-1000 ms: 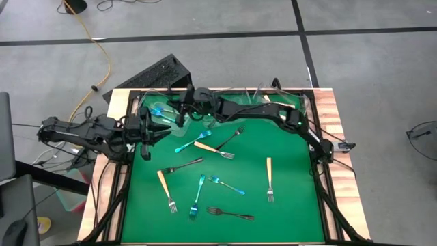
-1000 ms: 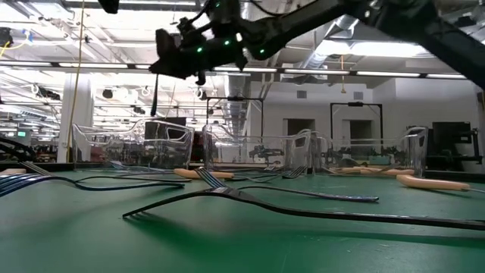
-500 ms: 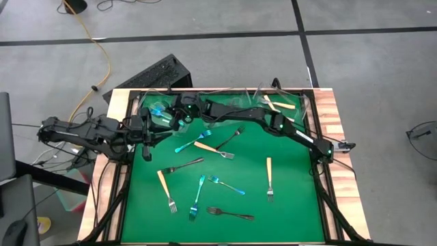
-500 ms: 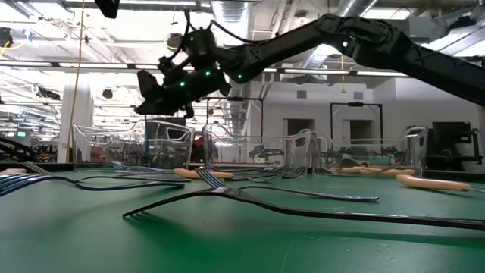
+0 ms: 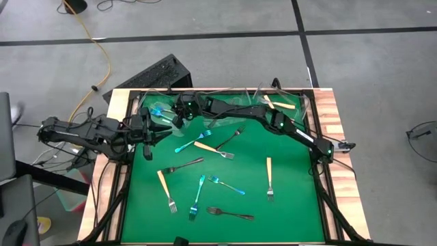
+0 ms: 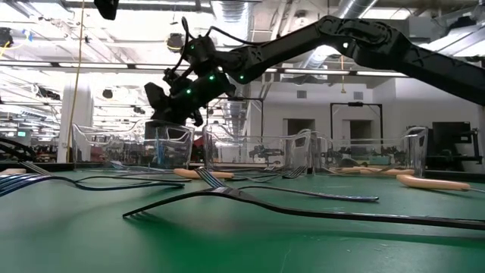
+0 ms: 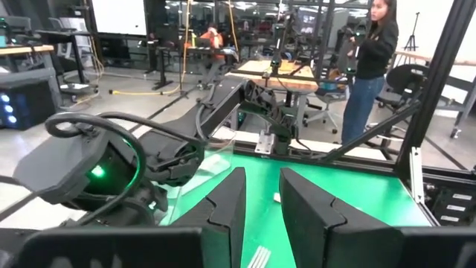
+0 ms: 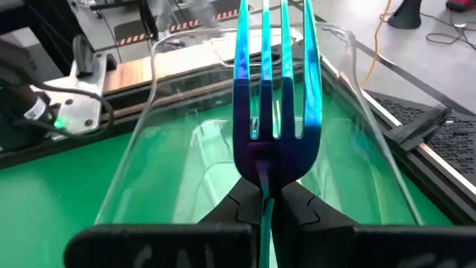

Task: Sort silverware by color (type)
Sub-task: Put the blue fork into the left transparent bin

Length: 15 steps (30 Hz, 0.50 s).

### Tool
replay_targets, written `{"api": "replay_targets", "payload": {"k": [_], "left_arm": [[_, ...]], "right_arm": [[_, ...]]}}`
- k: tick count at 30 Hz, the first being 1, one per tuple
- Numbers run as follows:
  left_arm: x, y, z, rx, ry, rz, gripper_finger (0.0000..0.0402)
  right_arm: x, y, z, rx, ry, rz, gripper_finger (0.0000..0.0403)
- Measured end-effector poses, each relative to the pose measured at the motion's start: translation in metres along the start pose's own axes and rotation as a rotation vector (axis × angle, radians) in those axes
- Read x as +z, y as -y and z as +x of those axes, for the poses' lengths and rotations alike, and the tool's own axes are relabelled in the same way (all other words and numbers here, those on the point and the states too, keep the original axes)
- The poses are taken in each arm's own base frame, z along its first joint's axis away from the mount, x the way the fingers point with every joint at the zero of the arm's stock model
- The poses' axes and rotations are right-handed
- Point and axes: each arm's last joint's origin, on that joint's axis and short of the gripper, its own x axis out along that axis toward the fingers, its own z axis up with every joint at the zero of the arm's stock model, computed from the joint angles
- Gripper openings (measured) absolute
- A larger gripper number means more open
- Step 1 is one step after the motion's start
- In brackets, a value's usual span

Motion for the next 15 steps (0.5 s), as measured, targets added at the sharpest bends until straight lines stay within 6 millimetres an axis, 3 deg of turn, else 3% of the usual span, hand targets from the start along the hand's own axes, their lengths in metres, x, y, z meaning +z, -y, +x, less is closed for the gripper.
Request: {"api": "replay_targets", "payload": {"k": [15], "left_arm": [[-0.0006,-0.0013,0.0000,0.043,-0.003,0.003,0.0068]], "right_arm": [[-0.0062,0.0076,-0.0003,-0.022,-0.071,-0.006,0.0040]]}}
